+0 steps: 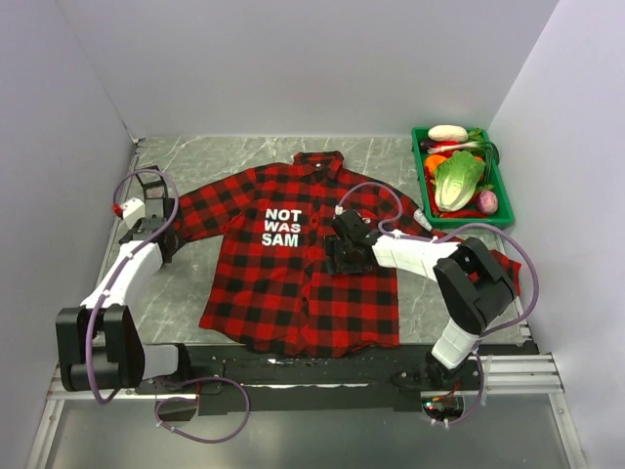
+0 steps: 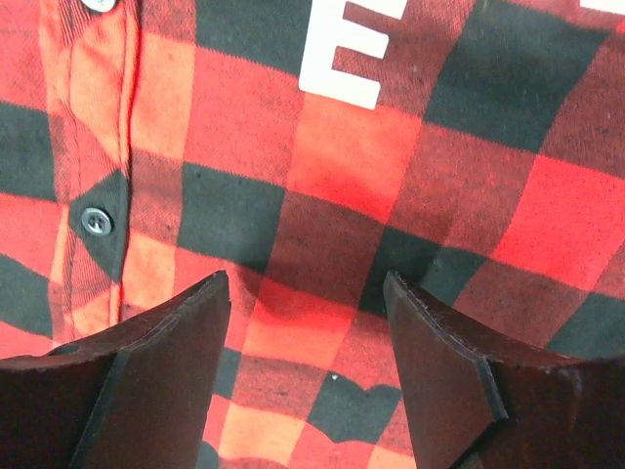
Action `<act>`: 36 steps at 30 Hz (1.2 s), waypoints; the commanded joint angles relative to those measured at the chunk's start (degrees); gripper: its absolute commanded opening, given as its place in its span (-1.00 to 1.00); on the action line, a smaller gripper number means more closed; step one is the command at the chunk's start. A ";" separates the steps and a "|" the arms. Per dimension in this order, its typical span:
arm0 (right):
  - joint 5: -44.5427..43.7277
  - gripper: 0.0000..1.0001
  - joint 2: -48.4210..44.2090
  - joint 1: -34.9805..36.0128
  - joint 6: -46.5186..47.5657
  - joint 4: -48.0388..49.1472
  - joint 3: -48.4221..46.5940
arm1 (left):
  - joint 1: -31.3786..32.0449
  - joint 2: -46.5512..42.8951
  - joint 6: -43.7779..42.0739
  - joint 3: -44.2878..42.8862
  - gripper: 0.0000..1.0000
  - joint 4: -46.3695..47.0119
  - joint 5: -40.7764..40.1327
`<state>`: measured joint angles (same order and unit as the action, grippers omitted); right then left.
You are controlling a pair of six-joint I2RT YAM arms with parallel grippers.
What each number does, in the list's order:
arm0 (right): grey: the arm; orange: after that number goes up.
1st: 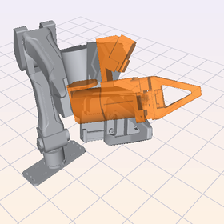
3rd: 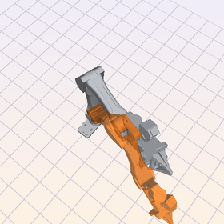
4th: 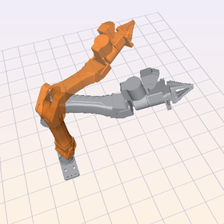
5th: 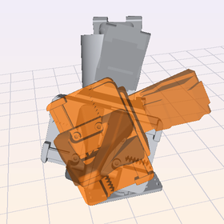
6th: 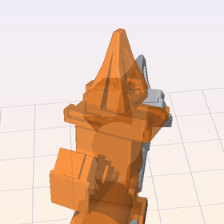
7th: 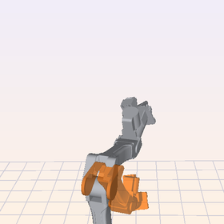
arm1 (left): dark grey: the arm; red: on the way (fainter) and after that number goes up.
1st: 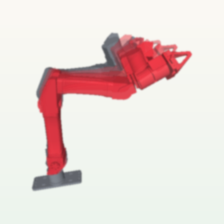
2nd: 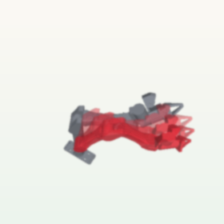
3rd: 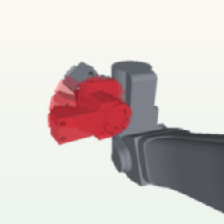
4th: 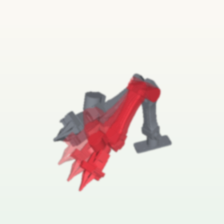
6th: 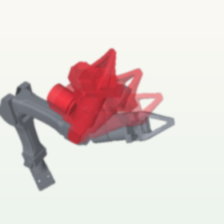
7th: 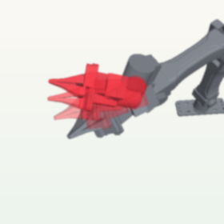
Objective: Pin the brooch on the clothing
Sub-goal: Flatten out the clothes at the center of the board.
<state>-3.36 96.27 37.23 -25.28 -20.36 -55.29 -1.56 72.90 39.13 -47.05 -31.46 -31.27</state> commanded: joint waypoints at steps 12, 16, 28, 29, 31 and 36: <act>-3.41 0.43 -8.64 -0.50 0.84 0.23 3.34 | -4.59 15.07 5.77 -5.42 0.15 9.05 -5.91; -3.59 0.43 -8.38 -0.50 0.76 0.15 3.34 | -4.85 16.21 6.92 -4.63 -0.02 10.63 -7.14; -3.68 0.43 -8.12 -0.58 0.93 0.58 3.78 | -5.91 14.20 9.20 -3.58 -0.98 10.55 -11.80; -3.68 0.43 -8.20 -0.50 0.93 0.41 3.78 | -5.82 13.67 9.55 -3.49 -0.98 10.11 -12.06; -3.59 0.43 -8.46 -0.58 0.93 0.58 3.78 | -5.99 11.65 10.17 -2.97 -0.98 9.32 -12.67; -4.03 0.43 -8.64 -0.50 1.19 0.41 4.05 | -7.13 6.74 8.77 -3.40 -0.98 8.35 -13.12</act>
<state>-5.65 89.54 37.08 -24.56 -20.58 -51.94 -7.42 84.68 47.72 -49.71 -22.50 -41.47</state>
